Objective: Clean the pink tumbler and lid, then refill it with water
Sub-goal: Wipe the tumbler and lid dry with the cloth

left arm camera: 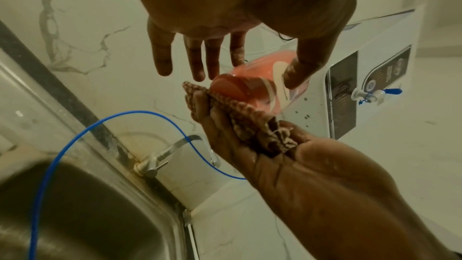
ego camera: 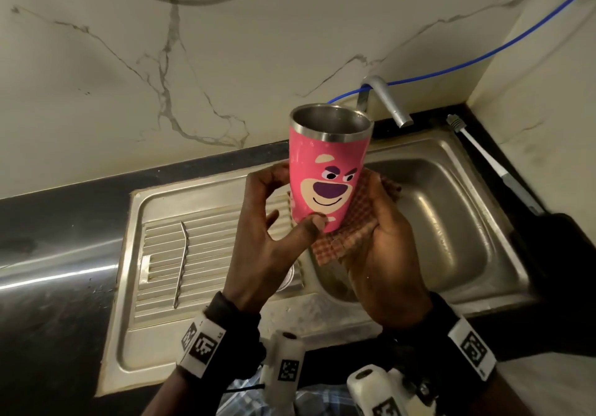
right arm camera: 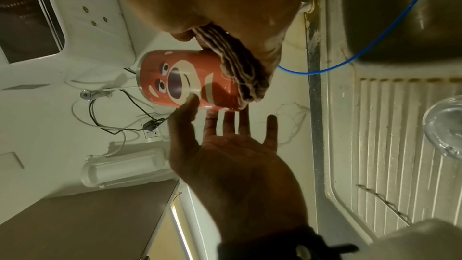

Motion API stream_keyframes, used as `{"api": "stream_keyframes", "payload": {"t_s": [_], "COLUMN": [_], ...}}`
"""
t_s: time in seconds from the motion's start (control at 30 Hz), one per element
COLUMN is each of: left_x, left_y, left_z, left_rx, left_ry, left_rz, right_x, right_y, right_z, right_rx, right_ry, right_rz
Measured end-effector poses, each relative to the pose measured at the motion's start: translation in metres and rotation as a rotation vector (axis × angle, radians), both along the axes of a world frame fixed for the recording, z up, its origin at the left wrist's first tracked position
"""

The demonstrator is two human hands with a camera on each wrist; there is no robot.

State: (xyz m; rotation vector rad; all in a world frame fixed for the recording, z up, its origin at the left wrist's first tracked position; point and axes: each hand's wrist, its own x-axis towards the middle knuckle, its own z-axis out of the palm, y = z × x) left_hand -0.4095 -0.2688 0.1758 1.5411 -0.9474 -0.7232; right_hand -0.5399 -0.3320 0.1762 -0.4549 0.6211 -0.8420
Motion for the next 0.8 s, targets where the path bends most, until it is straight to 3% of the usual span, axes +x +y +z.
{"api": "stream_keyframes", "payload": {"t_s": [0.27, 0.37, 0.57, 0.73, 0.8], "left_x": [-0.015, -0.015, 0.003, -0.005, -0.009], "left_y": [-0.011, -0.014, -0.013, -0.003, -0.001], "left_z": [0.017, 0.019, 0.02, 0.016, 0.017], "left_rx": [-0.122, -0.146, -0.067, -0.027, -0.038], "left_ry": [-0.208, -0.201, -0.109, -0.047, -0.004], "left_rz": [0.186, 0.279, 0.308, 0.237, 0.221], "right_x": [0.017, 0.017, 0.005, 0.014, 0.02], "right_y": [0.01, 0.013, 0.025, 0.022, 0.012], "right_z": [0.003, 0.0, -0.004, 0.006, 0.007], "right_rx": [-0.116, -0.163, -0.607, -0.969, -0.983], "right_ry": [0.039, 0.104, 0.49, 0.569, 0.517], "right_rz": [-0.089, -0.06, 0.035, -0.072, -0.102]}}
